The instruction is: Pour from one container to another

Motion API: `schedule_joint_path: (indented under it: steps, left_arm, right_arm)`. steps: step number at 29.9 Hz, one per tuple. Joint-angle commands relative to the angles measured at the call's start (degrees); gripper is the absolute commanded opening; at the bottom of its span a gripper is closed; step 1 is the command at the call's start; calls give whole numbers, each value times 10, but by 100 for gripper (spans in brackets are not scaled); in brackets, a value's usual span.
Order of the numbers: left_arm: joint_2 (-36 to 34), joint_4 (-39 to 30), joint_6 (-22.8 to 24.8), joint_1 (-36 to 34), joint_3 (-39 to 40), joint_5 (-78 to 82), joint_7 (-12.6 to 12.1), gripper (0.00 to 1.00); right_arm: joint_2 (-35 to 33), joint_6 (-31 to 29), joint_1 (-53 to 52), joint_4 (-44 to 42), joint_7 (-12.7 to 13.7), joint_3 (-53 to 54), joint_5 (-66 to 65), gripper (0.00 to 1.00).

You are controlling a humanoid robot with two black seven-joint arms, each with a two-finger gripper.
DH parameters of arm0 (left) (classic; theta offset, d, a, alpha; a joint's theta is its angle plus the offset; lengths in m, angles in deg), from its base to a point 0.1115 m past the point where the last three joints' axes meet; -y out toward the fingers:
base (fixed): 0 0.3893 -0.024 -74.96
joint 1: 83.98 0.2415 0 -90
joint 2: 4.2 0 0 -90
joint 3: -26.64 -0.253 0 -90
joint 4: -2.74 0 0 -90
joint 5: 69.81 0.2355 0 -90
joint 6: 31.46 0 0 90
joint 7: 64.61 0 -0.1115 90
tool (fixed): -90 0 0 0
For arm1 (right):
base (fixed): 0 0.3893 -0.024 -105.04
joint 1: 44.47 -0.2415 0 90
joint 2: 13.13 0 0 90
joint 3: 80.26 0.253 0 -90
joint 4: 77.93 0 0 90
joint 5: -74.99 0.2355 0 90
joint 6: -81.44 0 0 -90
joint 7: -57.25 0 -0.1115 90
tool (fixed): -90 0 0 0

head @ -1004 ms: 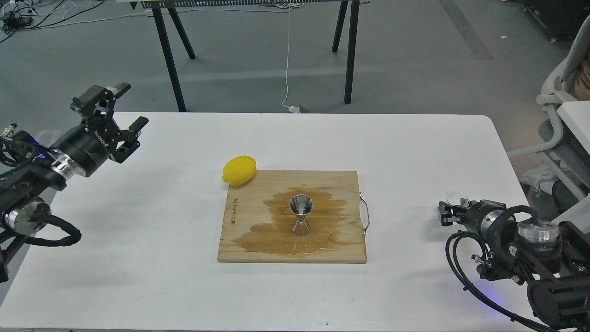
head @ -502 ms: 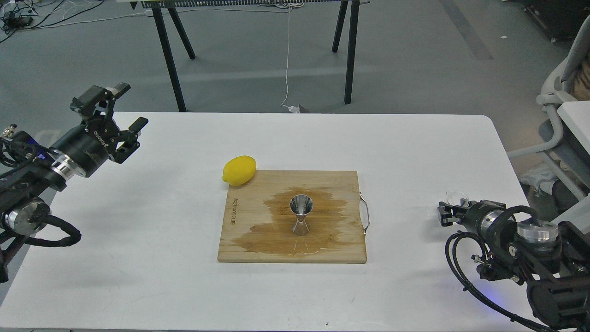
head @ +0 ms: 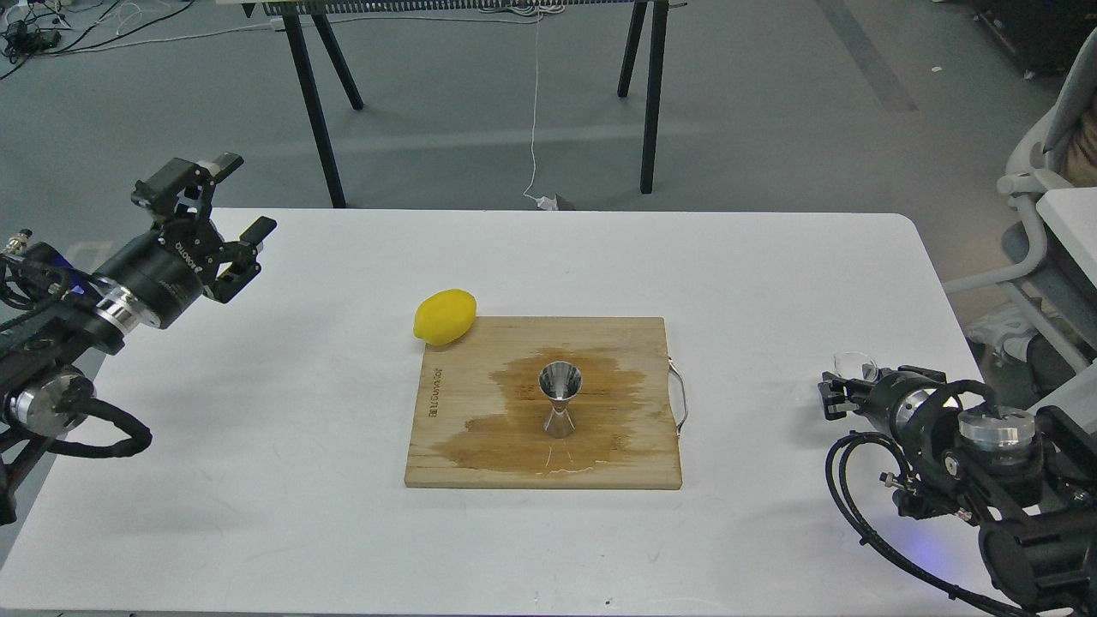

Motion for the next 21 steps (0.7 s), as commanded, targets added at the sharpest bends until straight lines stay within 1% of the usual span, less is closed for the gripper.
schedule_joint_path:
  steps: [1,3,5,7,12,17,21]
  left_arm:
    - [0,0,0,0,0,0,0,90]
    - [0,0,0,0,0,-1,0,90]
    - [0,0,0,0,0,0,0,90]
    - [0,0,0,0,0,0,0,90]
    - [0,0,0,0,0,-1,0,91]
    - [0,-1,0,0,0,0,0,91]
    - [0,-1,0,2,0,-1,0,91]
  right_arm:
    - [0,0,0,-1,0,0,0,68]
    - [0,0,0,-1,-1,1,0,77]
    - [1,0,0,-1,0,0,0,79]
    - [1,0,0,-1,-1,0,0,85]
    - [1,0,0,0,-1,1,0,89]
    - [1,0,0,0,-1,1,0,90]
    - [1,0,-1,2,-1,1,1,94]
